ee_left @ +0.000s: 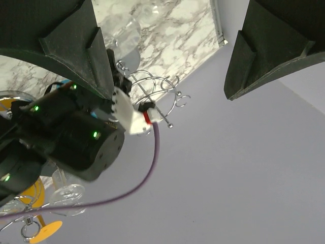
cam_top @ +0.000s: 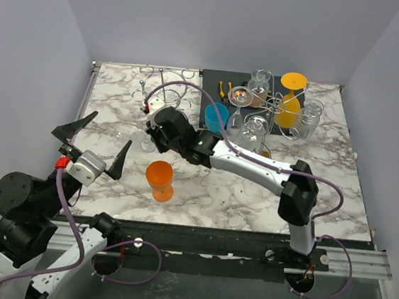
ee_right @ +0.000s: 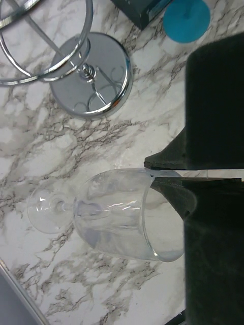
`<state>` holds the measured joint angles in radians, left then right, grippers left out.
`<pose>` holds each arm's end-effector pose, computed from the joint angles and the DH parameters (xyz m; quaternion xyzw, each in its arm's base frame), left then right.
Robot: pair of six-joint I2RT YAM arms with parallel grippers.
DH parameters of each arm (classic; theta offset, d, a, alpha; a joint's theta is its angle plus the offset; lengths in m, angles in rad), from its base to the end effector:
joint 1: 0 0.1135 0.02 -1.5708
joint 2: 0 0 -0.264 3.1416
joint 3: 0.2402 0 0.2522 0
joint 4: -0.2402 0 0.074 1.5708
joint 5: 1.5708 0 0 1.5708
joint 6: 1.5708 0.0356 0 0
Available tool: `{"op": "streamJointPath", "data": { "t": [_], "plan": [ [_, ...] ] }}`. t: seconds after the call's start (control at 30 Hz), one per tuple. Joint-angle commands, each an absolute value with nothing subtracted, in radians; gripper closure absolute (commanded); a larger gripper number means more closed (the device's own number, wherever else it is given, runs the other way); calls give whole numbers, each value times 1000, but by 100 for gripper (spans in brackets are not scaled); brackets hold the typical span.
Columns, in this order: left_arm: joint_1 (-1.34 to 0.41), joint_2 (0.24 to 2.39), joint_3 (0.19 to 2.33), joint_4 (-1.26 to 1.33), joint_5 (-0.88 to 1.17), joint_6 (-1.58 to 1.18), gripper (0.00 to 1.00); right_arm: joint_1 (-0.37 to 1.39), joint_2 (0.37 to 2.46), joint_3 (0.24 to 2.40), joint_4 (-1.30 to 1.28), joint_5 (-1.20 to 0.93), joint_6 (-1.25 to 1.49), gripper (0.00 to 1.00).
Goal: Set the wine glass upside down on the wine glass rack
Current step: Pick up the wine glass at the center of the board, then turn the wine glass upside down at the wine rack.
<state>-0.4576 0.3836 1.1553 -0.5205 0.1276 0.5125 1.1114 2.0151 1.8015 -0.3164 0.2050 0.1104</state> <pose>0.0113 -0.0106 0.4533 0.3298 0.5177 -0.0174 0.7893 0.2191 0.4266 0.3035 -0.3695 0.7816 0.2110 0.4561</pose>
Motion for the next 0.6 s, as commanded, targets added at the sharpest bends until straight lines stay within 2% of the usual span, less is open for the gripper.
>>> {"op": "streamJointPath", "data": {
  "t": [0.0, 0.23, 0.5, 0.57],
  "plan": [
    [-453, 414, 1118, -542, 72, 407, 1, 1115, 1885, 1742, -319, 300, 82, 99],
    [-454, 451, 1092, -575, 87, 269, 1, 1116, 1742, 1645, -365, 344, 101, 100],
    [-453, 502, 1132, -582, 77, 196, 1, 1116, 1502, 1558, -449, 262, 118, 100],
    [-454, 502, 1132, -594, 97, 181, 6, 1115, 1440, 1547, -478, 250, 121, 99]
  ]
}}
